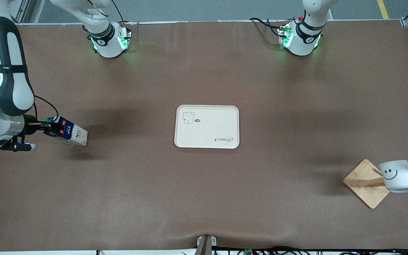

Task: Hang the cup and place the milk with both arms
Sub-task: 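Hang the mug handle on the stand peg while the right gripper lowers the carton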

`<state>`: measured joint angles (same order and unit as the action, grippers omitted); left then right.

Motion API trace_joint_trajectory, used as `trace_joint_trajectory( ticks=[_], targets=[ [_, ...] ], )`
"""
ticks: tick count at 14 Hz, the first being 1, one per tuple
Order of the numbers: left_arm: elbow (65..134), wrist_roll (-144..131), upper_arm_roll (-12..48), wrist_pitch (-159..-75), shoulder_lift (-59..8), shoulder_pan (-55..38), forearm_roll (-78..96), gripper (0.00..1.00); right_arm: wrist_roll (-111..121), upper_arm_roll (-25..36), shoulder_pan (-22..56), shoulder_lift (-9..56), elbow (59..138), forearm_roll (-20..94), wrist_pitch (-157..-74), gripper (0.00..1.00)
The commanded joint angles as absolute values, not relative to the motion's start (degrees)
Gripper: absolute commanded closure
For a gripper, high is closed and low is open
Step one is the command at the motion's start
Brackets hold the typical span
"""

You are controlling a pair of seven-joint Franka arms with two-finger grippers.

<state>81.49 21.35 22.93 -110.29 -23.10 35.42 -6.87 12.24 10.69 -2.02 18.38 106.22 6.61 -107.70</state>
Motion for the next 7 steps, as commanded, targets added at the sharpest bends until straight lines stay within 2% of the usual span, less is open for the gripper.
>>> trace_joint_trajectory(
  ticks=[1,7],
  targets=[
    [80.42,19.52,23.29,-108.99,-22.07,35.42,-6.50,0.00,12.48,9.76,-2.55,17.49,105.74,6.06,-107.50,0.00],
    [81.03,4.94,27.07,-98.54,-17.50,35.16,-7.21,0.00,12.48,9.40,-2.20,17.67,99.06,6.24,-105.21,0.00]
  ],
)
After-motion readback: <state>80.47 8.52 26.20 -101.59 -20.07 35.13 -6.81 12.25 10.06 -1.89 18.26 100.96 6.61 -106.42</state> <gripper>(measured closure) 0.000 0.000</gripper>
